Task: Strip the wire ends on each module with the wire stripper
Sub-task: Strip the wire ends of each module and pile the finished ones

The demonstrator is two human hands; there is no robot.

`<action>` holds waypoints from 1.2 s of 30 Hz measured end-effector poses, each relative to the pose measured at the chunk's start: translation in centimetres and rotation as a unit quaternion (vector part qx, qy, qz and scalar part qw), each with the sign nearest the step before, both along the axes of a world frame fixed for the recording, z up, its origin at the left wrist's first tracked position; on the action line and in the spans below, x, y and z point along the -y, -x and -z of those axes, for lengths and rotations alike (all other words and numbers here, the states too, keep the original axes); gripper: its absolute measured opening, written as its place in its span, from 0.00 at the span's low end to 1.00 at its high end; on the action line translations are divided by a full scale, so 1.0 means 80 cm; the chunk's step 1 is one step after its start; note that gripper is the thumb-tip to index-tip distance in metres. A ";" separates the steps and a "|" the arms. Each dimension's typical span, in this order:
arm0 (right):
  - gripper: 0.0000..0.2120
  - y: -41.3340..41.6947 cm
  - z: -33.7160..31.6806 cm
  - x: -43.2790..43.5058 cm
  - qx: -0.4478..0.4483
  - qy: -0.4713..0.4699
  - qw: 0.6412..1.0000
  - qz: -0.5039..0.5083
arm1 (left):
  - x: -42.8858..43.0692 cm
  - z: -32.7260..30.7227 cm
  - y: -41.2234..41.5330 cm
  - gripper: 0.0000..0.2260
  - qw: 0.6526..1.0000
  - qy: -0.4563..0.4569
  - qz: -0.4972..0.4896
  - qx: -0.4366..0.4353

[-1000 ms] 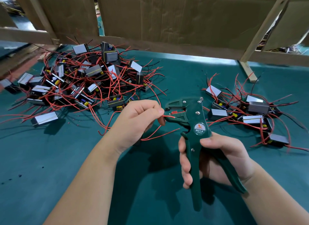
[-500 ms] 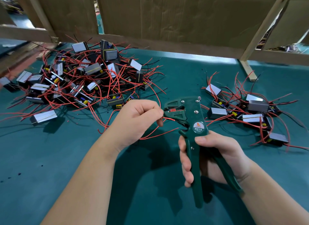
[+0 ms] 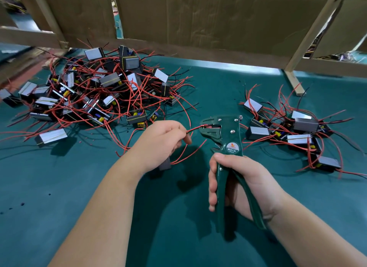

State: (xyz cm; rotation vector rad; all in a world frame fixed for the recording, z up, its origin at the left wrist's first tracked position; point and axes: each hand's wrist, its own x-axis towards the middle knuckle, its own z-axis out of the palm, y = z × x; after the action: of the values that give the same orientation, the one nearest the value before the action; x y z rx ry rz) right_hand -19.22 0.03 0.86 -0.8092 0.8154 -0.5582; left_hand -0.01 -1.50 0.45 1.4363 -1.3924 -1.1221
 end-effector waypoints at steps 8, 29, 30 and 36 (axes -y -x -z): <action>0.17 0.009 0.005 0.012 0.141 -0.025 0.990 0.009 | 0.000 0.009 0.002 0.06 0.997 0.076 -0.007 -0.001; 0.19 0.016 0.002 0.011 0.164 -0.010 0.979 -0.119 | -0.008 -0.012 0.013 0.05 0.984 0.093 -0.067 -0.139; 0.19 0.016 0.001 0.011 0.162 -0.009 0.980 -0.117 | -0.009 -0.013 0.013 0.05 0.983 0.098 -0.069 -0.139; 0.19 0.017 -0.001 0.011 0.162 -0.001 0.979 -0.124 | -0.007 -0.011 0.017 0.07 0.978 0.121 -0.110 -0.128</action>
State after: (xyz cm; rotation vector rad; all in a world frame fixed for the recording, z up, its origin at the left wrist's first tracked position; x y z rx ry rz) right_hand -20.60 -0.89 0.91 -0.7794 0.4093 -0.4511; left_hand -1.34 -0.92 1.34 1.1916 -1.1159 -0.9232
